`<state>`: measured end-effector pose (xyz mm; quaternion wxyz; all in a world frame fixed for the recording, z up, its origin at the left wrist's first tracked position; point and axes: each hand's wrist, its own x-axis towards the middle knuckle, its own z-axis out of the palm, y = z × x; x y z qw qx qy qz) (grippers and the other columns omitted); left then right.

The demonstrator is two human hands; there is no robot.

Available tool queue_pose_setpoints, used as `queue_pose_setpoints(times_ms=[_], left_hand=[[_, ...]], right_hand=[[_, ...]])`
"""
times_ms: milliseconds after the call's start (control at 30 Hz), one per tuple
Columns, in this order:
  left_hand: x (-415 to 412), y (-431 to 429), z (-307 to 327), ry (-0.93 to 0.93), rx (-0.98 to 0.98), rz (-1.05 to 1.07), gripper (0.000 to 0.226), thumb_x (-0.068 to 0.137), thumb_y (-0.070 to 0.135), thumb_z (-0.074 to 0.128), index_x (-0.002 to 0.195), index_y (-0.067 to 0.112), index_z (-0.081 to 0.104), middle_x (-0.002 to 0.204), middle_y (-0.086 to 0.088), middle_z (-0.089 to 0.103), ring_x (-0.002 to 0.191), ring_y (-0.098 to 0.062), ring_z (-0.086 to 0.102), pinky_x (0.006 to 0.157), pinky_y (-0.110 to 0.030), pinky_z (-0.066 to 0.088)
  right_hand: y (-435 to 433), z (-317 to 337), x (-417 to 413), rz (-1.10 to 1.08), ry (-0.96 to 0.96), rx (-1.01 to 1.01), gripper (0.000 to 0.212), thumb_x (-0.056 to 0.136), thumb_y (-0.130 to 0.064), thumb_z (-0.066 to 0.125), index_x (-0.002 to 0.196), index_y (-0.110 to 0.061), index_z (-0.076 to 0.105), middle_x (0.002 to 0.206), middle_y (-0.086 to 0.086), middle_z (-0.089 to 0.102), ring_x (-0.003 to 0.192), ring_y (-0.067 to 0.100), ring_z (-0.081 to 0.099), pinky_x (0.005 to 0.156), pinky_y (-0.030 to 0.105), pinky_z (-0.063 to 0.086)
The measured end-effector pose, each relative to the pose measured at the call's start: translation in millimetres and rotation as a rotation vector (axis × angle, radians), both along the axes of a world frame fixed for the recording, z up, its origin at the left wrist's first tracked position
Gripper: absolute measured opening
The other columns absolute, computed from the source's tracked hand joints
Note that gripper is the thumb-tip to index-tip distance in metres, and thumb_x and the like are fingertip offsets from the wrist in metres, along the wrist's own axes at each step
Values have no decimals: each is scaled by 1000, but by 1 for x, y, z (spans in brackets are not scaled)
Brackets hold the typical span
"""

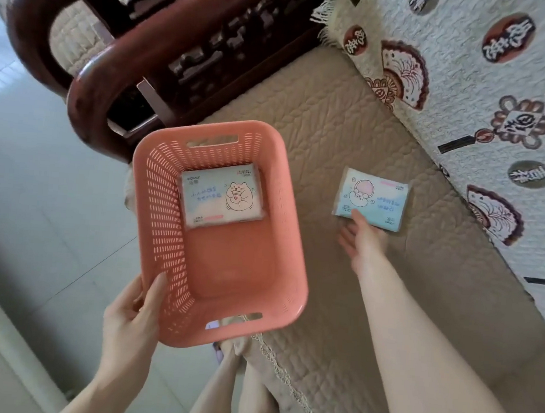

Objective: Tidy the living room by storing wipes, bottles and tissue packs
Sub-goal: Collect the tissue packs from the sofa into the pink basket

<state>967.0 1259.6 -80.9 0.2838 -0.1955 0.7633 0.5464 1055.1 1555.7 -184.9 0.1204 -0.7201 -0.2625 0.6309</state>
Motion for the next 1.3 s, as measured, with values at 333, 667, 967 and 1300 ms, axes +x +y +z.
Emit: queue_pose_setpoints(times_ms=[333, 667, 967, 1300], left_hand=[[-5, 8, -6, 14, 20, -23, 23, 95, 23, 56, 95, 35, 75, 91, 0, 77, 76, -14, 73, 61, -22, 58], [-1, 7, -3, -23, 21, -10, 20, 96, 24, 56, 92, 29, 75, 86, -2, 76, 76, -17, 70, 65, -25, 59], [-5, 0, 12, -24, 28, 15, 21, 97, 20, 56, 87, 28, 73, 88, -7, 74, 81, -24, 65, 82, -45, 54], [1, -13, 23, -16, 80, 76, 25, 96, 17, 56, 75, 21, 69, 80, -11, 63, 76, -23, 54, 73, -41, 45]], right_hand=[[10, -16, -19, -306, -37, -6, 11, 89, -4, 64, 93, -10, 55, 96, 8, 62, 73, 15, 60, 76, 30, 56], [7, 15, -15, -153, 59, 73, 18, 88, 3, 61, 84, -14, 58, 81, 2, 60, 67, 9, 54, 84, 35, 55], [-16, 98, -23, 95, 439, 160, 20, 92, -1, 56, 98, -19, 61, 102, 4, 67, 83, 15, 65, 70, 28, 55], [-102, 152, -55, 555, 427, 147, 19, 88, 4, 59, 92, -14, 58, 89, 6, 69, 76, 22, 68, 65, 36, 59]])
